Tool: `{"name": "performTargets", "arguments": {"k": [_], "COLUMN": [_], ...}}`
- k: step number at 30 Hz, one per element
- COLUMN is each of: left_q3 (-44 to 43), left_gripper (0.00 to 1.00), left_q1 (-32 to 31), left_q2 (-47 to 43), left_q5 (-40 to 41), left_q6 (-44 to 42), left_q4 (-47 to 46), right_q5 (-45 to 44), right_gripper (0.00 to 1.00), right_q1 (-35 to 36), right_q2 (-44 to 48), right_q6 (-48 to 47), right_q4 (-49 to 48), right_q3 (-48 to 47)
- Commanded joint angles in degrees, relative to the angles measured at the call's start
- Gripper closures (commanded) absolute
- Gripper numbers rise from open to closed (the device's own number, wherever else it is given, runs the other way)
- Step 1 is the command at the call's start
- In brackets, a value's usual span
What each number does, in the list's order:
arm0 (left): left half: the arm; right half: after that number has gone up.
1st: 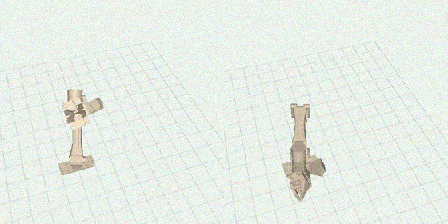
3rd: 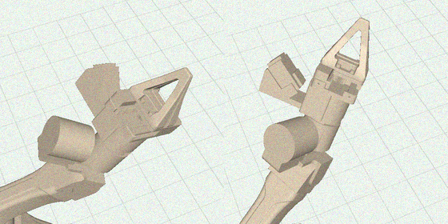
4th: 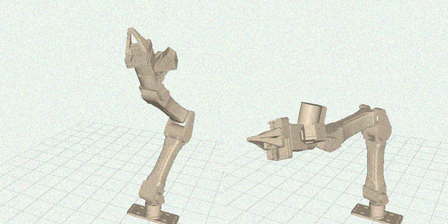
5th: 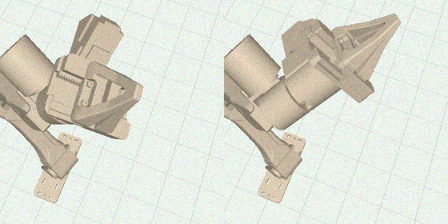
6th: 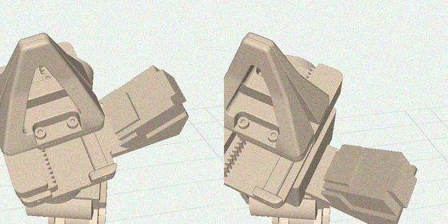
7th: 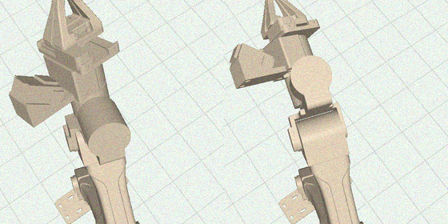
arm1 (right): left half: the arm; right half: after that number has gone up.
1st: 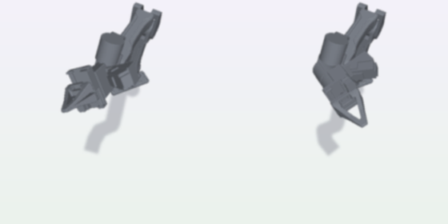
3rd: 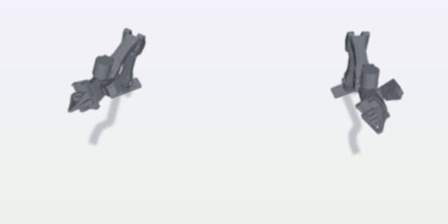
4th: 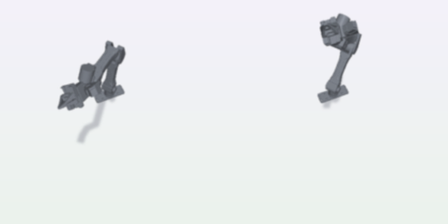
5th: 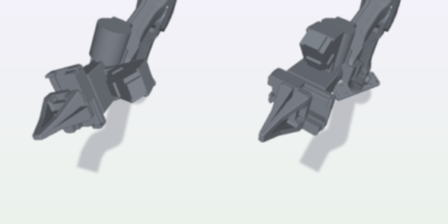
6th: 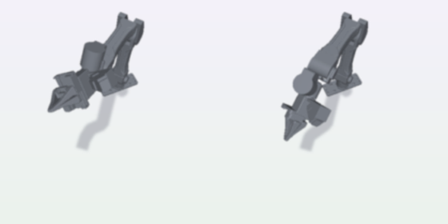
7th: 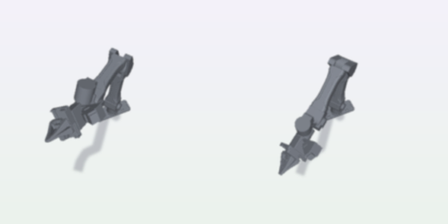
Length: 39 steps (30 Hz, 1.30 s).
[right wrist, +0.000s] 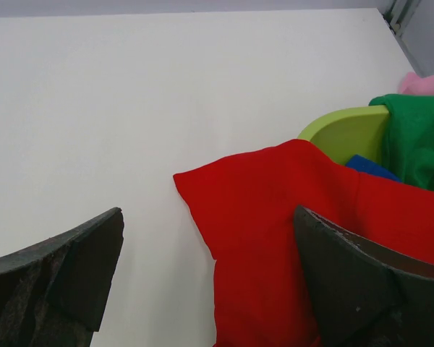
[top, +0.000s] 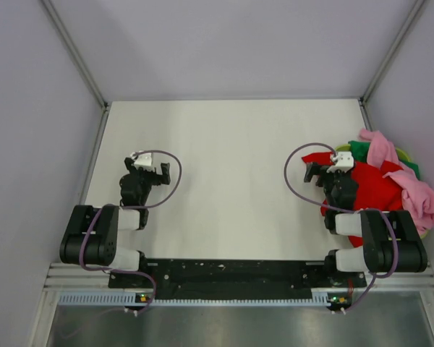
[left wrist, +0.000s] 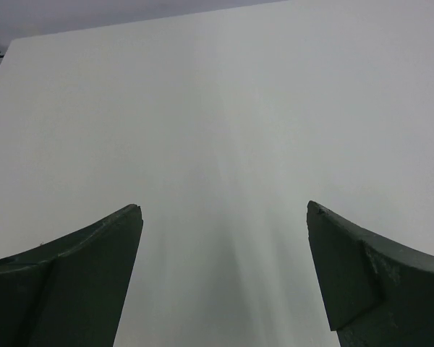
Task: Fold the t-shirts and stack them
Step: Grab crumpled tshirt from bin with the right arm
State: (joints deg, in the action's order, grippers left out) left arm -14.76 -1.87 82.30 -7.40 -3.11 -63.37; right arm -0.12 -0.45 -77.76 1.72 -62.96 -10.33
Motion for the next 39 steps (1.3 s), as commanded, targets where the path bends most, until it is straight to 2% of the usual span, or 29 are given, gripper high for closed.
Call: {"name": "performTargets", "arguments": {"k": [1,6,7,9,11,13,14,15,16,17,19,21,24,25,28,30,33,37,39], "left_q3": [0.2,0.2,0.3,-1.1,-5.8,-15.4,-20.5,-24.9,-27.7,-30.6,-34.6,-37.3,-38.8,-39.0,-39.9,-40.6,-41.7,-42.1,-42.6], "left_gripper": [0.01,0.01,0.01,0.01,0.01,0.01,0.01,0.01,0.02,0.02,0.03,0.03,0.04,0.05,0.05,0.05,0.07,0.08,0.09], "left_q1": [0.3,0.3,0.3,0.2,0.4,0.2,0.3,0.3,0.2,0.2,0.2,0.2,0.2,0.2,0.2,0.2,0.2,0.2,0.2], "left_q2": [-0.4,-0.4,-0.5,-1.0,-3.3,-4.8,-4.7,-4.6,-4.4,-4.7,-5.2,-5.7,-6.4,-6.7,-7.1,-6.6,-5.5,-4.7,-4.5], "left_q5": [0.3,0.3,0.4,2.4,4.8,3.6,2.2,0.6,-1.9,-4.1,-10.5,-15.2,-17.6,-17.2,-15.5,-15.1,-15.7,-19.0,-20.3], "left_q6": [0.2,0.2,0.2,0.8,2.1,1.4,0.1,-0.6,-1.4,-1.5,-2.9,-4.6,-6.6,-7.3,-9.4,-10.2,-11.1,-12.0,-12.4], "left_q4": [-3.0,-3.0,-3.0,-0.8,8.7,26.3,36.6,42.8,47.0,51.5,58.7,64.8,69.3,70.3,73.1,74.4,76.6,78.2,79.3], "right_q5": [-0.1,1.1,2.1,3.7,3.5,7.2,7.1,6.1,4.4,1.4,-7.0,-15.2,-23.8,-23.8,-22.6,-20.8,-21.3,-21.2,-20.1], "right_gripper": [0.01,0.01,0.01,0.01,0.02,0.07,0.09,0.10,0.11,0.11,0.14,0.18,0.29,0.32,0.31,0.25,0.25,0.34,0.45], "right_q1": [-0.8,-1.0,-1.0,-0.8,-0.7,-0.7,-0.6,-0.5,-0.6,-0.6,-0.6,-1.0,-2.0,-2.6,-3.2,-3.2,-3.4,-3.7,-3.7], "right_q2": [-0.5,0.5,3.2,10.4,14.9,17.0,17.5,17.8,17.6,17.2,16.4,16.7,18.2,18.6,18.3,17.3,16.7,14.7,12.9], "right_q6": [0.7,0.9,0.6,-0.5,3.9,5.9,7.5,9.9,11.0,12.7,14.6,15.4,15.9,16.0,16.6,17.6,19.0,20.2,20.3], "right_q4": [1.2,1.4,3.9,18.4,29.8,38.0,44.3,52.0,57.0,66.8,79.2,87.6,92.5,93.3,97.4,100.9,103.5,103.4,103.5], "right_q3": [-1.8,-1.8,-2.3,-7.4,-13.6,-20.0,-23.6,-27.7,-31.8,-35.3,-42.1,-46.0,-47.3,-47.4,-48.1,-47.9,-45.8,-43.8,-43.3]}}
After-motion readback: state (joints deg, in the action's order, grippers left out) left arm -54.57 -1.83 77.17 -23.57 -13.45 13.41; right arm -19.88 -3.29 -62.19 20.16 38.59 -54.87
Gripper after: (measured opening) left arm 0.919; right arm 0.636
